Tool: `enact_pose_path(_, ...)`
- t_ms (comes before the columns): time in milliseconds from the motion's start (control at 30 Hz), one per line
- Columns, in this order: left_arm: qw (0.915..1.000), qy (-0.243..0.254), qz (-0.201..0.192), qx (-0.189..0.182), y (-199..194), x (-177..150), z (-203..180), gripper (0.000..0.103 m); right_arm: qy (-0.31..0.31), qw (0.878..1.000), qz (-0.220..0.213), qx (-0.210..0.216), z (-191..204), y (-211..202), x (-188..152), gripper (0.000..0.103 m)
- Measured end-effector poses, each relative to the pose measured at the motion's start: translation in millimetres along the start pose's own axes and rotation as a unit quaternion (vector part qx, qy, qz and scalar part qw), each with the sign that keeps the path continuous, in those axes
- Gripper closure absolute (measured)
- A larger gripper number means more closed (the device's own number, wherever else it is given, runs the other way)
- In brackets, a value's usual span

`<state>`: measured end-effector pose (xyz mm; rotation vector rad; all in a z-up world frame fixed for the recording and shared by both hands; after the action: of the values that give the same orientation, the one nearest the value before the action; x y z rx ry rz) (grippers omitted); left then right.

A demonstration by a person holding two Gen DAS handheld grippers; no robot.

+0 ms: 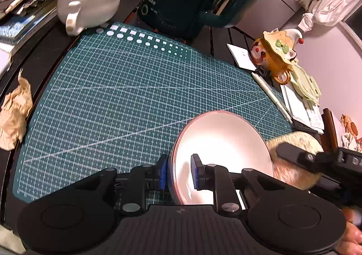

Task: Clean bowl
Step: 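Tilt the white bowl with the left tool while the right tool rubs the sponge on its underside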

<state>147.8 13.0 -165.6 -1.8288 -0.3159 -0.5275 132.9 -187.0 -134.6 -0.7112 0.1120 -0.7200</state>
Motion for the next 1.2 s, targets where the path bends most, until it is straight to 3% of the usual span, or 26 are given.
enact_pose_path(267,0.9993,-0.034,-0.008,-0.016,-6,6,15,0.078,0.010,1.000,0.007,-0.007,-11,-5,-9,0.091)
enact_pose_path(433,0.9983,-0.051,0.009,-0.027,-32,-14,20,0.078,-0.002,1.000,0.004,-0.010,-8,-5,-10,0.091)
enact_pose_path(567,0.9990,-0.018,0.025,-0.032,-29,-20,3,0.079,-0.008,1.000,0.004,-0.010,-6,-6,-10,0.091)
enact_pose_path(667,0.9994,0.002,0.033,-0.013,-19,-23,-3,0.081,-0.010,1.000,0.003,-0.010,-5,-6,-11,0.091)
enact_pose_path(900,0.9999,0.001,0.017,-0.004,3,-10,-1,0.082,-0.051,0.998,-0.013,-0.030,4,-8,-14,0.091)
enact_pose_path(1100,0.9994,0.007,0.034,-0.009,11,-15,-4,0.082,-0.043,0.998,-0.038,-0.005,9,-17,2,0.091)
enact_pose_path(1200,0.9994,0.012,0.033,-0.006,11,-15,-5,0.082,-0.048,0.998,-0.028,-0.018,5,-5,-1,0.091)
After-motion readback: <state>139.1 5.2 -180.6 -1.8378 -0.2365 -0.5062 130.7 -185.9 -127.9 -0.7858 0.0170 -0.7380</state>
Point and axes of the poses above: each gripper's, at about its wrist camera, not at the fingertips, and y roughly the way its jaws point, z to its left, x to its top, the point moved 9 cm from there along y, roughly the way its jaws point, and after that the axes turned 12 degrees about y, right-handed, at the moved point
